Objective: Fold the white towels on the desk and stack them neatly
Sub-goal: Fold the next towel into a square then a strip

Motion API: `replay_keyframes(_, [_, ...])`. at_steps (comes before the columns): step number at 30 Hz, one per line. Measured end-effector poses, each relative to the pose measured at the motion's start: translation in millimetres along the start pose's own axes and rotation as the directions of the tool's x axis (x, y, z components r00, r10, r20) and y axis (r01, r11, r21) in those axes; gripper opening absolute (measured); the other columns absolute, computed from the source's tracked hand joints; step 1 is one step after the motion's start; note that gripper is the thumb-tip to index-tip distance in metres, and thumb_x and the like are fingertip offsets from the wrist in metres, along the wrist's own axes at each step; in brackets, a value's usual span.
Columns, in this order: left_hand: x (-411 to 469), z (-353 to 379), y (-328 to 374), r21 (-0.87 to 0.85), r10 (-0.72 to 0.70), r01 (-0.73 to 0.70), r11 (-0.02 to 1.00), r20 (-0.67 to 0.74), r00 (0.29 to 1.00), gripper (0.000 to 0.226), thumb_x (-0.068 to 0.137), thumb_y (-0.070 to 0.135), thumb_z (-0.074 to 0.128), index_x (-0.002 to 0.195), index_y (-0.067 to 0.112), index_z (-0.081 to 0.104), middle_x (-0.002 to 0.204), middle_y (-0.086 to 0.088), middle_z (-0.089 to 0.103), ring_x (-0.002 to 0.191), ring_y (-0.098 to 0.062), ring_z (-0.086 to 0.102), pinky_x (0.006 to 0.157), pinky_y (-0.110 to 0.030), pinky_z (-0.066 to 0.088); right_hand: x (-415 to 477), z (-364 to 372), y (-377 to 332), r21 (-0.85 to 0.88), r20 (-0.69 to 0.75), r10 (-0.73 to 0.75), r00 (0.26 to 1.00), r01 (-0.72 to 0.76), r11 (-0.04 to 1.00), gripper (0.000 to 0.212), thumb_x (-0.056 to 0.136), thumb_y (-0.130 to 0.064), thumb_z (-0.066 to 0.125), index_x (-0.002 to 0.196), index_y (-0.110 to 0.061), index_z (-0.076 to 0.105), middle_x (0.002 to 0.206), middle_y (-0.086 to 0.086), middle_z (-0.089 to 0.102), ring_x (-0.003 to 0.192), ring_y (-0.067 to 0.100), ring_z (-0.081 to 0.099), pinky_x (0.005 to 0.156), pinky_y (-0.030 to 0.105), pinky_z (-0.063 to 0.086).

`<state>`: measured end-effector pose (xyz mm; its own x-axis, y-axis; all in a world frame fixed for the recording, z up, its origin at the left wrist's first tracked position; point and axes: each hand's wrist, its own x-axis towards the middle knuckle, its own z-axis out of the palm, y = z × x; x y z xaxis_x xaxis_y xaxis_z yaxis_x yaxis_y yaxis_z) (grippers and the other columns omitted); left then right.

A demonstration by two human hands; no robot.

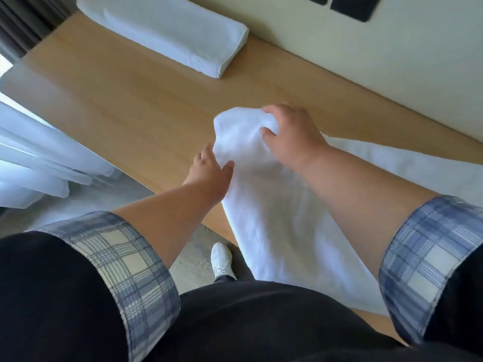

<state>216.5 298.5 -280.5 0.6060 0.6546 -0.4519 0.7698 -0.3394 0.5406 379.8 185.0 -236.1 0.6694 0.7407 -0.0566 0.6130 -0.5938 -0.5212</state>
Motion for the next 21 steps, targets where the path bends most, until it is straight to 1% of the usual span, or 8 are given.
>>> replay_keyframes(3, [34.9, -10.5, -8.4, -0.088, -0.041, 0.048, 0.995, 0.082, 0.996, 0.075, 0.098, 0.051, 0.045, 0.156, 0.019, 0.01, 0.157, -0.006, 0.027, 0.136, -0.028, 0.039, 0.108, -0.047, 0.037, 54.0, 14.1, -31.6, -0.253, 0.138, 0.016, 0.99, 0.019, 0.967, 0.059, 0.093, -0.039, 0.055, 0.148, -0.023, 0.039, 0.144, 0.005, 0.051, 0.133, 0.032, 0.042, 0.112, 0.044, 0.032])
replay_keyframes(5, [59.4, -14.8, -6.8, -0.134, -0.033, 0.046, 0.99, 0.095, 0.995, 0.075, 0.098, 0.054, 0.044, 0.156, 0.019, 0.013, 0.156, -0.006, 0.03, 0.136, -0.027, 0.039, 0.108, -0.043, 0.036, 78.0, 24.5, -37.1, -0.467, 0.245, 0.196, 0.95, -0.061, 0.882, 0.064, 0.092, -0.041, 0.051, 0.15, -0.022, 0.032, 0.143, 0.007, 0.051, 0.132, 0.034, 0.044, 0.114, 0.052, 0.026])
replay_keyframes(8, [91.3, -18.7, 4.0, -0.198, -0.003, 0.028, 0.98, 0.126, 0.992, 0.077, 0.096, 0.059, 0.042, 0.156, 0.019, 0.015, 0.155, -0.005, 0.033, 0.138, -0.027, 0.038, 0.111, -0.043, 0.034, 88.0, 32.2, -32.4, -0.572, 0.282, 0.35, 0.893, -0.137, 0.809, 0.037, 0.091, -0.042, 0.049, 0.122, -0.022, 0.055, 0.126, 0.008, 0.06, 0.121, 0.033, 0.054, 0.107, 0.049, 0.032])
replay_keyframes(11, [110.7, -22.6, 19.7, -0.26, 0.082, -0.033, 0.965, 0.18, 0.98, 0.091, 0.08, 0.074, 0.052, 0.15, 0.021, 0.031, 0.146, -0.003, 0.045, 0.134, -0.025, 0.043, 0.103, -0.036, 0.038, 80.2, 32.0, -21.1, -0.351, 0.196, 0.253, 0.947, -0.173, 0.92, 0.025, 0.088, -0.041, 0.049, 0.087, -0.016, 0.053, 0.088, 0.004, 0.059, 0.094, 0.031, 0.058, 0.082, 0.038, 0.043])
replay_keyframes(13, [117.0, -30.1, 32.7, -0.468, 0.115, -0.002, 0.884, 0.214, 0.97, 0.094, 0.062, 0.082, 0.055, 0.134, 0.022, 0.051, 0.13, 0.001, 0.059, 0.122, -0.022, 0.056, 0.098, -0.035, 0.043, 73.7, 24.8, -17.6, -0.068, 0.113, 0.242, 0.964, -0.235, 0.97, 0.028, 0.08, -0.037, 0.048, 0.077, -0.009, 0.05, 0.073, 0.006, 0.053, 0.075, 0.027, 0.051, 0.067, 0.038, 0.042])
replay_keyframes(15, [123.4, -35.1, 43.8, -0.675, 0.157, 0.086, 0.733, 0.291, 0.944, 0.081, 0.053, 0.082, 0.062, 0.112, 0.027, 0.064, 0.115, 0.005, 0.07, 0.107, -0.014, 0.067, 0.098, -0.037, 0.05, 72.3, 14.1, -14.5, 0.126, 0.041, 0.276, 0.96, -0.279, 0.952, 0.024, 0.072, -0.032, 0.045, 0.068, -0.008, 0.043, 0.063, 0.002, 0.045, 0.065, 0.022, 0.041, 0.057, 0.036, 0.035])
replay_keyframes(17, [128.9, -36.0, 54.7, -0.732, 0.26, 0.073, 0.678, 0.331, 0.907, 0.068, 0.054, 0.077, 0.066, 0.101, 0.029, 0.066, 0.104, 0.009, 0.075, 0.098, -0.007, 0.07, 0.091, -0.032, 0.052, 73.9, 1.8, -11.5, 0.212, 0.015, 0.309, 0.951, -0.305, 0.928, 0.019, 0.072, -0.029, 0.045, 0.062, -0.014, 0.039, 0.058, -0.005, 0.038, 0.062, 0.016, 0.035, 0.054, 0.033, 0.03])
replay_keyframes(21, [137.6, -38.1, 66.1, -0.738, 0.433, 0.125, 0.663, 0.514, 0.741, 0.079, 0.063, 0.072, 0.065, 0.126, 0.024, 0.061, 0.12, 0.004, 0.07, 0.113, -0.012, 0.065, 0.101, -0.035, 0.048, 82.3, -11.5, -5.4, 0.322, 0.032, 0.302, 0.953, -0.295, 0.899, 0.012, 0.08, -0.016, 0.049, 0.068, -0.015, 0.049, 0.069, 0.0, 0.042, 0.069, 0.013, 0.039, 0.06, 0.03, 0.031])
